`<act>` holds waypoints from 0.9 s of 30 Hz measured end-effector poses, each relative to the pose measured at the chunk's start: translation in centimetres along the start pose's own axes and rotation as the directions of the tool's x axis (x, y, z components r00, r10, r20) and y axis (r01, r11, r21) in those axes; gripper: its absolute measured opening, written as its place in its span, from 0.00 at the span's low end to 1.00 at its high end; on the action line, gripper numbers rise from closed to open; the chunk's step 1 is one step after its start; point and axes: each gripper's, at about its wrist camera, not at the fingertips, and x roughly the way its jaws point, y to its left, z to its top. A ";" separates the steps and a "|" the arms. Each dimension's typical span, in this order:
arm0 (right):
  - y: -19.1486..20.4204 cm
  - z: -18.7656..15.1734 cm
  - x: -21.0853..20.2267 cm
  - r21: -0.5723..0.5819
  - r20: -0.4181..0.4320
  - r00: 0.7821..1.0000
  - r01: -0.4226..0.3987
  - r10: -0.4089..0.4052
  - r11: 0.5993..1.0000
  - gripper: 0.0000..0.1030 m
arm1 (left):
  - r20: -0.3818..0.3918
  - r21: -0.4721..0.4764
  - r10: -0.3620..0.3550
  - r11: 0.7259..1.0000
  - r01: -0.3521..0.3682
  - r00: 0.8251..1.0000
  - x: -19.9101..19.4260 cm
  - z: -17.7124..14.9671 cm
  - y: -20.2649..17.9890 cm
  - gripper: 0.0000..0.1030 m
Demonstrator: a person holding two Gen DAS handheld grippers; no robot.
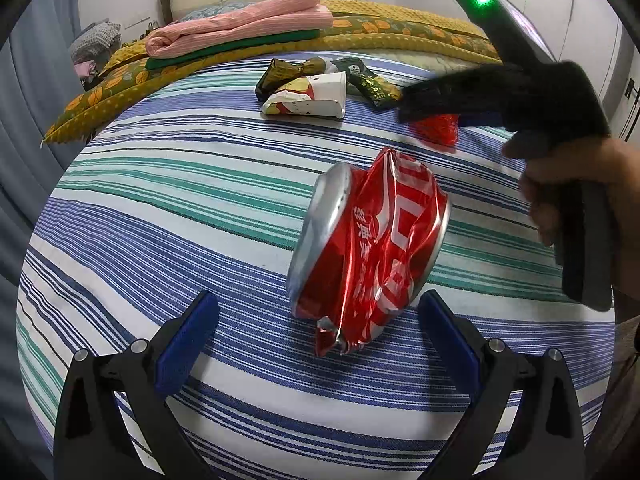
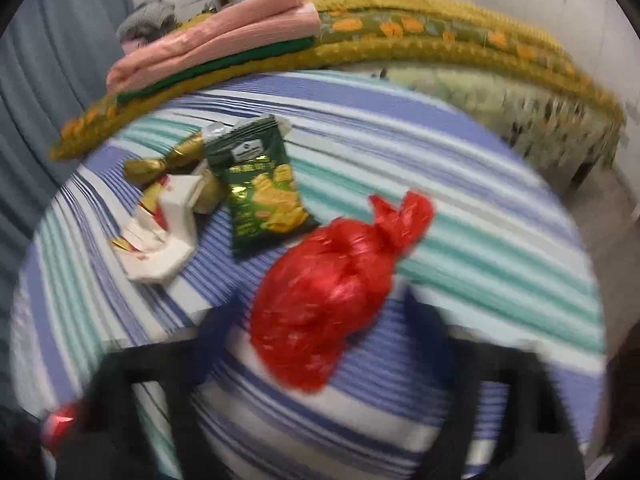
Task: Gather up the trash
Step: 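Grasp the crushed red cola can with the left gripper while the right grasps the red plastic bag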
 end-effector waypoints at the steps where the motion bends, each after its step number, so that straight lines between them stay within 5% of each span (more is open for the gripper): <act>1: -0.2 -0.2 -0.2 -0.017 -0.003 1.000 -0.015 0.015 1.000 0.55 | 0.000 0.000 0.000 1.000 0.000 1.000 0.0 0.0 0.0 0.96; 4: -1.2 -1.8 -1.5 -0.096 -0.015 0.997 -0.075 0.074 0.993 0.53 | 0.000 0.000 0.000 1.000 0.000 1.000 0.0 0.0 0.0 0.96; 11: -2.2 -8.9 -6.7 -0.356 -0.135 0.961 -0.275 0.242 0.893 0.53 | 0.000 0.000 0.000 1.000 0.000 1.000 0.0 0.0 0.0 0.96; 14: -3.1 -11.4 -8.1 -0.402 -0.138 0.968 -0.248 0.210 0.881 0.55 | 0.000 0.000 0.000 1.000 0.000 1.000 0.0 0.0 0.0 0.96; 17: -4.5 -12.6 -9.0 -0.380 -0.075 0.982 -0.188 0.172 0.906 0.84 | 0.001 0.000 -0.001 1.000 0.001 1.000 0.0 0.0 0.0 0.96; 27: -5.6 -12.0 -9.9 -0.151 -0.012 0.956 -0.292 0.294 0.944 0.85 | 0.062 -0.071 -0.074 0.994 0.078 0.995 -0.5 0.9 0.4 0.96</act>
